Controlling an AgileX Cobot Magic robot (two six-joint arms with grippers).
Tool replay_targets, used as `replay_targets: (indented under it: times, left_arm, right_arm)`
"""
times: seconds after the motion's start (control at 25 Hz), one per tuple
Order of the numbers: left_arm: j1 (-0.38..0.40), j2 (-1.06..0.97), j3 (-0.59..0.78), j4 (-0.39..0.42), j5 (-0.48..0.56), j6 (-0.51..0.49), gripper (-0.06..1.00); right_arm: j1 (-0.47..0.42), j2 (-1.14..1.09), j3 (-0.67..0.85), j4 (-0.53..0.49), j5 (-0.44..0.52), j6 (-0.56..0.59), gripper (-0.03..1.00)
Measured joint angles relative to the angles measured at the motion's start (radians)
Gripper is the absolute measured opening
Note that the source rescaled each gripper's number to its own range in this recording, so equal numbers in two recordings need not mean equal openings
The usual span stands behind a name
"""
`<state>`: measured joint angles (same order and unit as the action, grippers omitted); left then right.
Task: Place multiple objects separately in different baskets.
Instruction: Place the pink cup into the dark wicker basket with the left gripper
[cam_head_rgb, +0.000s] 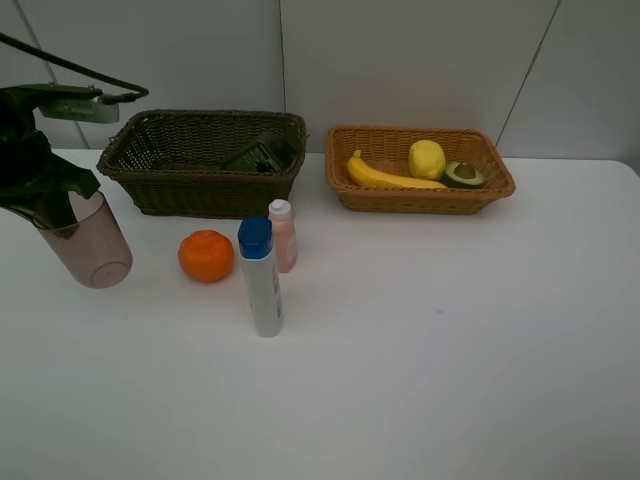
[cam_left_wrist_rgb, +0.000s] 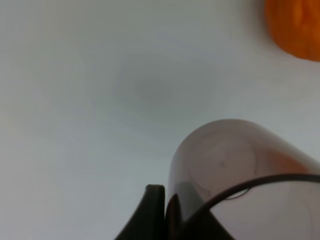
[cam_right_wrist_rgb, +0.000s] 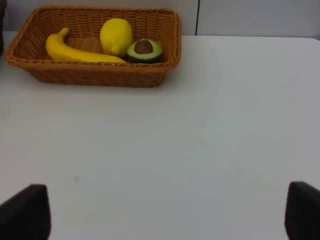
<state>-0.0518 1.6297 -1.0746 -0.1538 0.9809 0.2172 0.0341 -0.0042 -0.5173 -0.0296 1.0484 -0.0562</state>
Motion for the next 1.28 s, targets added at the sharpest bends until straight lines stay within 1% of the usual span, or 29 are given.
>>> replay_targets:
  times: [0.32,0.44,0.56,0.68,0.8,1.08,1.28]
  left_arm:
    - [0.0,0.0,-0.214,0.037,0.126,-0.025,0.0]
    - [0.0,0.0,-0.3,0.043,0.142,-0.027,0.0]
    - [0.0,0.0,-0.363,0.065,0.129,-0.027,0.0]
    - [0.0,0.009,-0.408,0.091,0.084,-0.027,0.0]
    - [0.0,0.034,-0.424,0.108,0.011,-0.027,0.0]
    - [0.0,0.135,-0.424,0.125,-0.238,0.001,0.0]
    - [0.0,0.243,-0.424,0.127,-0.377,0.004,0.0]
  right_arm:
    - [0.0,0.0,0.0,0.0,0.0,0.0,0.98]
    - [0.0,0.0,0.0,0.0,0.0,0.0,0.98]
    - [0.0,0.0,0.0,0.0,0.0,0.0,0.98]
    - [0.0,0.0,0.0,0.0,0.0,0.0,0.98]
    - [0.0,0.0,0.0,0.0,0.0,0.0,0.98]
    - [0.0,0.0,0.0,0.0,0.0,0.0,0.98]
    - [0.0,0.0,0.0,0.0,0.0,0.0,0.98]
